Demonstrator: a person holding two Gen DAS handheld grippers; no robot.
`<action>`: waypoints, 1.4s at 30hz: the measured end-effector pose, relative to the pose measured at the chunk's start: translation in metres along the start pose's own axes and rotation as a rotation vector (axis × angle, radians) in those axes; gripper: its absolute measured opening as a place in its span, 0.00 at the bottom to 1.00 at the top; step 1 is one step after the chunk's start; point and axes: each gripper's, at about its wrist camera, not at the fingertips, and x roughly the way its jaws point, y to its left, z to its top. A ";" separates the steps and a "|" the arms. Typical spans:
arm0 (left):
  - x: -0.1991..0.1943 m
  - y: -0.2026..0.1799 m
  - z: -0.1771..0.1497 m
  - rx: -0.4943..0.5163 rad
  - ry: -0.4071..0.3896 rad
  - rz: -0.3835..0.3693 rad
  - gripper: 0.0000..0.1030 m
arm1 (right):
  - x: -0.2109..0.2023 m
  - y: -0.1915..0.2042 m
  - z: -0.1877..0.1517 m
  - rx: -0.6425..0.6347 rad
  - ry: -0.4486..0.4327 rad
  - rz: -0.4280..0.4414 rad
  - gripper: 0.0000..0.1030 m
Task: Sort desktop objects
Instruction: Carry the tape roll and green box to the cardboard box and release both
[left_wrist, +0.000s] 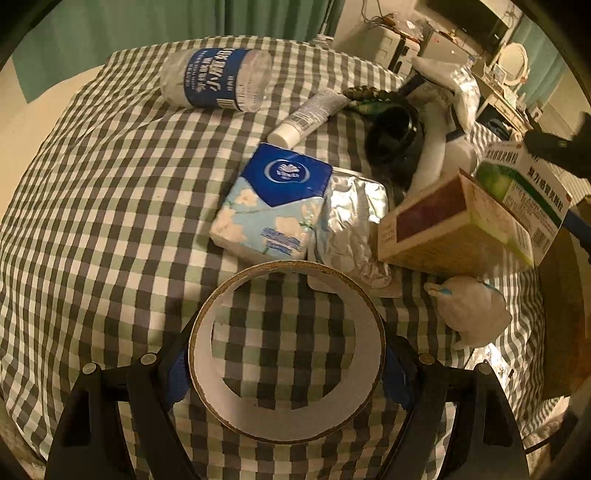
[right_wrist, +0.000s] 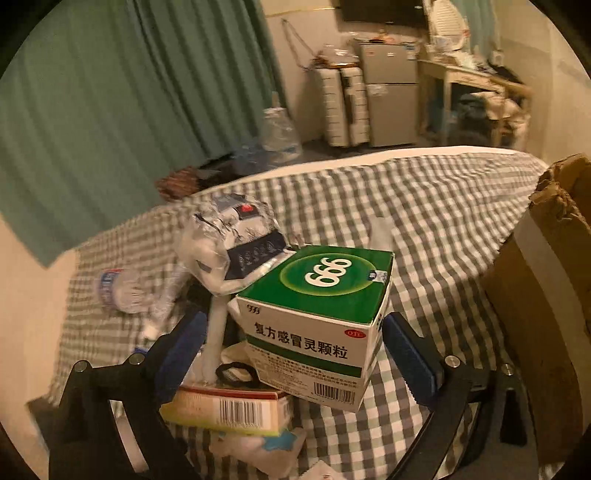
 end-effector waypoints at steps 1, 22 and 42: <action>0.000 0.002 0.000 -0.008 -0.001 0.002 0.82 | 0.005 0.006 0.001 0.005 -0.001 -0.053 0.94; -0.044 0.005 0.004 -0.056 -0.125 -0.048 0.82 | -0.039 -0.117 -0.039 -0.119 0.074 -0.015 0.81; -0.255 -0.109 -0.003 0.127 -0.401 -0.055 0.82 | -0.255 -0.152 -0.034 -0.155 -0.203 0.137 0.82</action>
